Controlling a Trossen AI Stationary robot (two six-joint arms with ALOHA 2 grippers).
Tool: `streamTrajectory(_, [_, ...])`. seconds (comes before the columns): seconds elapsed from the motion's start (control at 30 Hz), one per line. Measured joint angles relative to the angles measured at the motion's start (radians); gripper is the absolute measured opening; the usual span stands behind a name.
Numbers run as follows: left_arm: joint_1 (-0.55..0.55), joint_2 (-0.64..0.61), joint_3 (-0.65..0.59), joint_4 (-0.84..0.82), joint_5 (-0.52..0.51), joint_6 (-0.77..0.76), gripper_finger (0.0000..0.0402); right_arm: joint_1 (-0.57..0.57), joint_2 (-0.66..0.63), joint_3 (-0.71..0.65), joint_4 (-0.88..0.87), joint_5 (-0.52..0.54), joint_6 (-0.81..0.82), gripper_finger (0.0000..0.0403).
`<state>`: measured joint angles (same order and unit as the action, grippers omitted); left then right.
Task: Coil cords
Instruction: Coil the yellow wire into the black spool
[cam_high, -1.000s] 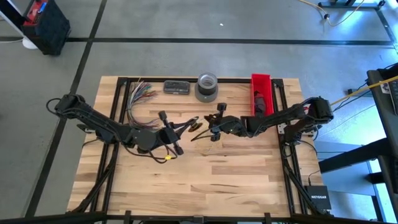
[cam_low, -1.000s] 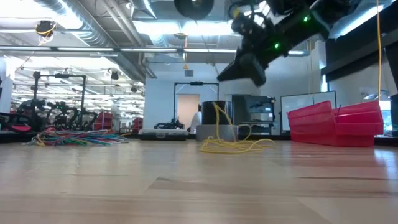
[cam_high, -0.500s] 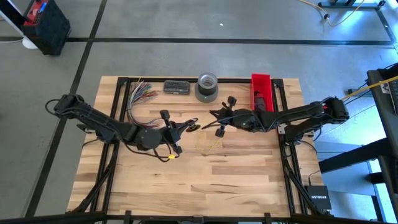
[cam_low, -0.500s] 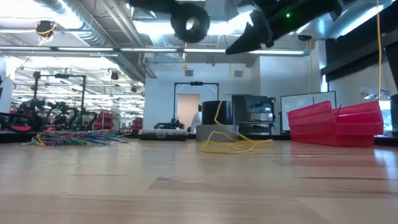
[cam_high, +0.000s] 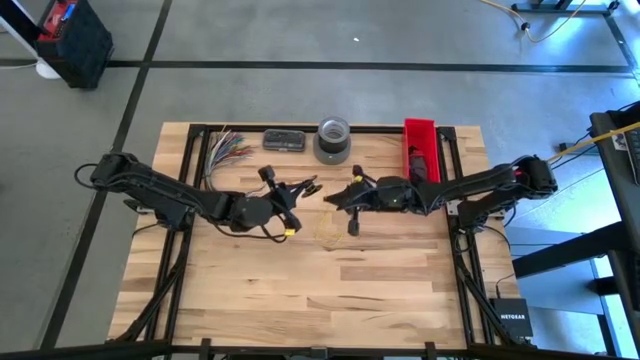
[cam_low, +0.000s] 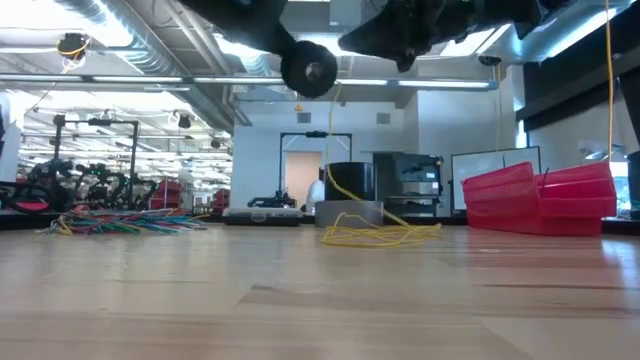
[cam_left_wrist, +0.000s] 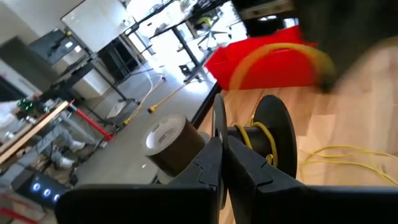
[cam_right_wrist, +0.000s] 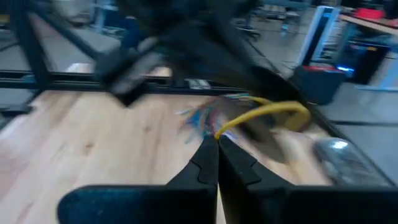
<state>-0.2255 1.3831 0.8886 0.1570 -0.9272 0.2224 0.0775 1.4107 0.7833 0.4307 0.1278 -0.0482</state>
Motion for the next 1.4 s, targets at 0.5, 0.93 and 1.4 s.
streamTrajectory(0.5, [0.014, 0.002, 0.0, 0.035, 0.244, 0.075, 0.0008, 0.048, 0.183, 0.12, 0.073, 0.062, -0.065, 0.0002])
streamTrajectory(0.93, [-0.027, 0.001, 0.0, 0.181, 0.173, 0.054, 0.0008, 0.067, 0.192, 0.122, -0.025, 0.17, -0.125, 0.0003])
streamTrajectory(1.4, [-0.091, -0.004, 0.0, 0.204, 0.113, 0.153, 0.0008, 0.074, 0.164, 0.18, -0.41, 0.218, 0.019, 0.0059])
